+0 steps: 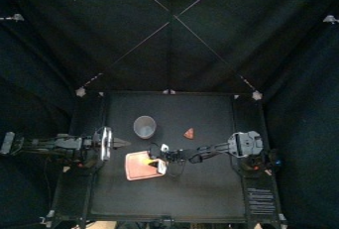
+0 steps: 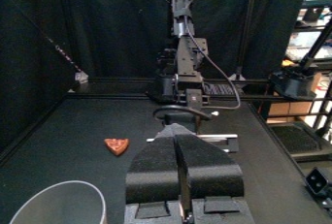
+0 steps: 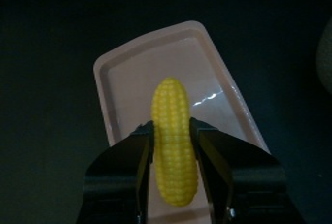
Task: Pick the corn then place it on the pink plate
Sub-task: Drop corn on the pink plate and return to neutral
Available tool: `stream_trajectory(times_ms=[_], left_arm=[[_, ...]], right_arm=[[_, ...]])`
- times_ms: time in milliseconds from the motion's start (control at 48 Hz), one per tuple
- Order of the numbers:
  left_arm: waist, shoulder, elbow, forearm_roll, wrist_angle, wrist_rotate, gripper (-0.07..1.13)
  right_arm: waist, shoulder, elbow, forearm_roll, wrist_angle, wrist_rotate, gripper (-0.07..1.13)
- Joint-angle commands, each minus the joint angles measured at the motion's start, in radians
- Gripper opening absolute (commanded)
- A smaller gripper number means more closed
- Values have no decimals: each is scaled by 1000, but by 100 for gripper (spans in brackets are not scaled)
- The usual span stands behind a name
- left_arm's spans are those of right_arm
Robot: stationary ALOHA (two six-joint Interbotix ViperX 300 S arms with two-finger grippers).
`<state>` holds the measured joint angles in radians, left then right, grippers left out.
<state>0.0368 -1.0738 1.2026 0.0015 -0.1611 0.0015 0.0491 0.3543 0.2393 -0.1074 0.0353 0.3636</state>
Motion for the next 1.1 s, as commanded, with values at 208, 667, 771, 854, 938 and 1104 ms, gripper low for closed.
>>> stream_trajectory(times_ms=[208, 667, 771, 854, 938, 1104], left_arm=[[5, 0, -26, 3, -5, 2, -4], [18, -25, -28, 8, 34, 5, -4], [18, -44, -32, 11, 49, 5, -4], [18, -55, -32, 14, 54, 5, -4], [18, -63, -34, 14, 54, 5, -4], [18, -63, -34, 34, 54, 6, -4]], right_arm=[[-2, -8, -20, -9, -17, 2, 102], [-17, -457, 195, -176, -54, 3, 105], [-14, -568, 272, -202, -71, 2, 105], [-11, -669, 348, -219, -80, -2, 105], [-6, -769, 423, -232, -104, -2, 105], [-3, -985, 595, -244, -259, -2, 105]])
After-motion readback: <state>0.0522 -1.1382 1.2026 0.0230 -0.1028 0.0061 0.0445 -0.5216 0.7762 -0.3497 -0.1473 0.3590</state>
